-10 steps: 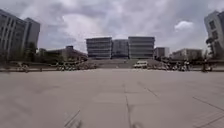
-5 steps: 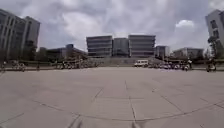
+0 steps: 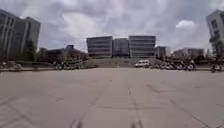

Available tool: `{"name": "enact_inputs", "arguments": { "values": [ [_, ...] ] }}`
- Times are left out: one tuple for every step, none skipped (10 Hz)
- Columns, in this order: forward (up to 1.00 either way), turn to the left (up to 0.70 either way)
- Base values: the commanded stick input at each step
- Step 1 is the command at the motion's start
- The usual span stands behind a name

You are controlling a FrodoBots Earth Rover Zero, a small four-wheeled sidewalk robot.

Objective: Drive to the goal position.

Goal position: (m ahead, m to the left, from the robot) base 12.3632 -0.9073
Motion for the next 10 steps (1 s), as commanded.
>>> {"name": "enact_inputs", "arguments": {
  "values": [
    [0.85, -0.02],
    [0.85, -0.02],
    [0.85, -0.02],
    [0.85, -0.02],
    [0.85, -0.05],
    [0.85, -0.23],
    [0.85, -0.24],
    [0.85, -0.14],
    [0.85, -0.04],
    [0.85, -0.02]
  ]
}}
